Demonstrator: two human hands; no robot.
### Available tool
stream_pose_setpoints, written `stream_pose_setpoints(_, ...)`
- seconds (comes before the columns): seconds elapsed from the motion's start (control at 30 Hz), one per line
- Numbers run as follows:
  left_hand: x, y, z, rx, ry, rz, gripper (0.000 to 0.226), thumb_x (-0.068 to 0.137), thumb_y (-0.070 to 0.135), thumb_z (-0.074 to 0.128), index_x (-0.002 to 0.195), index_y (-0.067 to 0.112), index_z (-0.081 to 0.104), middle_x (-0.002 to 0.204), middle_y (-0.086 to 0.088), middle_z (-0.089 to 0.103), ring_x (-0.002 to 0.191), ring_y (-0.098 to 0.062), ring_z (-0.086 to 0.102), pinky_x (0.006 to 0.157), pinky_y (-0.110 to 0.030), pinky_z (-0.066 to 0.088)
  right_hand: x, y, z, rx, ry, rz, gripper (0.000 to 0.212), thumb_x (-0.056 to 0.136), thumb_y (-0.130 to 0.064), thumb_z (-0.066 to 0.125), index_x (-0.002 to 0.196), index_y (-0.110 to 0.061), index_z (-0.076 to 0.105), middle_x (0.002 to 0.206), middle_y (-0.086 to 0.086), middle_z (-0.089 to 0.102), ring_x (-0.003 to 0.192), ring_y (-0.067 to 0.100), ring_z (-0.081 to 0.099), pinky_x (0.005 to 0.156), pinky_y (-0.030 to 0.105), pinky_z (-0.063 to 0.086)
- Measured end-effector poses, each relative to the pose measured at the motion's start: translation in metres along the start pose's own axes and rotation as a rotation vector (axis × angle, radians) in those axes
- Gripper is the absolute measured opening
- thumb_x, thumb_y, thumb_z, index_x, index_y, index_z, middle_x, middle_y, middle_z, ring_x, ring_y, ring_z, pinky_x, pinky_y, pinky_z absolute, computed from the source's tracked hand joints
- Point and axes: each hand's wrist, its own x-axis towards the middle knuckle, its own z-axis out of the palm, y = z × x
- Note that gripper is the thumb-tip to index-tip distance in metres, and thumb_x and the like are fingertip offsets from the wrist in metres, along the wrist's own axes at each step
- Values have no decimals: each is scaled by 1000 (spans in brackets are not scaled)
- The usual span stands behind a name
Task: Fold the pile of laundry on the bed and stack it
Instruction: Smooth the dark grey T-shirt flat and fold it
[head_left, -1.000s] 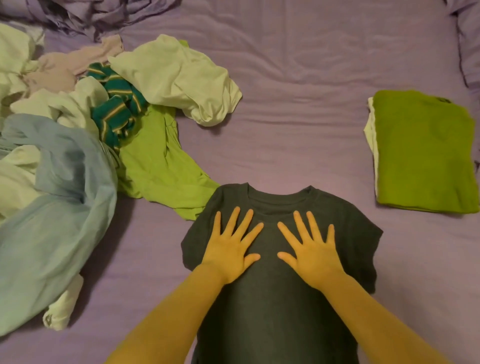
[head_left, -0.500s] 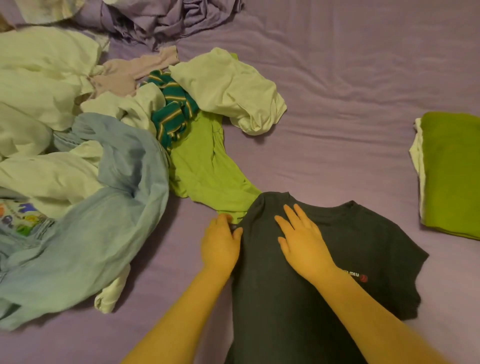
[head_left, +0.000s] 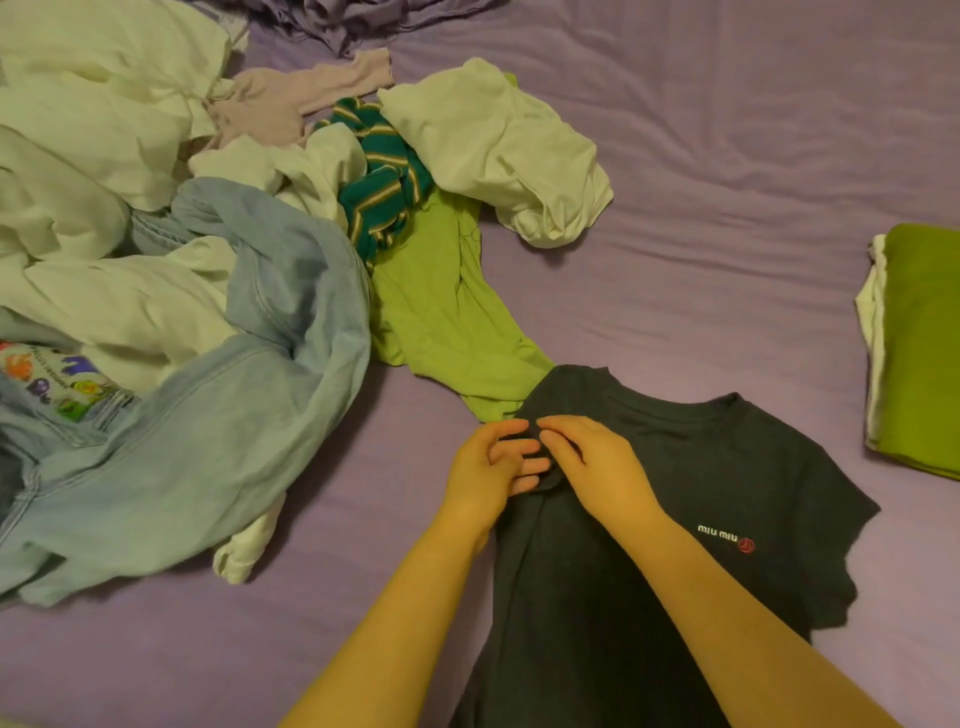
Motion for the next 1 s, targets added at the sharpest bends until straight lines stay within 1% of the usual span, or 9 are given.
stream_pose_setpoints(0.1,7,-15,-6,422,199,123,30,89,-7,49,105,15,62,105,-9,63,87,-13,60,84,-30,53,-7,14,6,-130,-108,111,33,97,-28,52,129,-23,57,129,-3,58,120,12,48,96,23,38)
stream_pose_setpoints(0.2,17,-30,-16,784,189,219,29,86,2,60,112,14,66,114,-7,59,104,-20,56,95,-34,46,-10,24,11,-149,-150,143,40,94,-29,56,133,-22,51,136,-3,50,126,12,41,100,23,35)
stream_pose_setpoints(0.4,26,-42,-21,1064,-6,263,51,85,22,69,133,21,53,125,-5,45,119,-21,39,98,-26,35,-14,31,20,-350,-142,63,37,95,-31,53,131,-21,53,133,-4,44,125,10,34,92,21,39)
stream_pose_setpoints(0.5,25,-37,-22,1138,-21,345,32,88,23,66,119,20,63,119,-4,49,114,-20,41,93,-30,39,-13,32,17,-302,-123,44,27,96,-27,53,119,-18,62,126,-3,50,120,11,38,89,19,38)
stream_pose_setpoints(0.63,24,-16,-25,935,0,377,13,87,18,67,97,13,73,97,0,59,92,-11,51,83,-25,42,-8,27,7,-143,-43,35,21,94,-22,56,112,-16,65,118,0,57,110,15,48,88,17,37)
stream_pose_setpoints(0.77,18,18,-32,163,-26,81,1,90,10,63,90,11,64,81,-4,63,72,-12,58,65,-22,50,-2,10,1,135,131,106,27,98,-24,50,121,-17,60,118,-1,60,101,6,53,83,9,39)
stream_pose_setpoints(0.83,21,29,-40,-142,-8,-29,10,96,13,52,91,11,60,82,-6,67,73,-17,64,65,-26,54,2,-3,3,373,142,186,33,100,-27,43,130,-20,54,124,-2,60,111,7,55,97,18,41)
stream_pose_setpoints(0.9,27,35,-50,-338,42,-125,24,101,20,42,91,10,61,80,-5,72,71,-17,69,66,-31,57,6,-16,11,468,7,214,40,102,-29,38,141,-25,42,138,-4,50,127,9,45,109,24,31)
stream_pose_setpoints(1.0,33,29,-59,-351,113,-258,43,101,47,34,86,13,56,80,-6,71,77,-21,68,69,-35,54,11,-24,33,134,-282,45,50,102,-22,36,150,-25,21,157,-2,21,143,10,16,110,17,9)
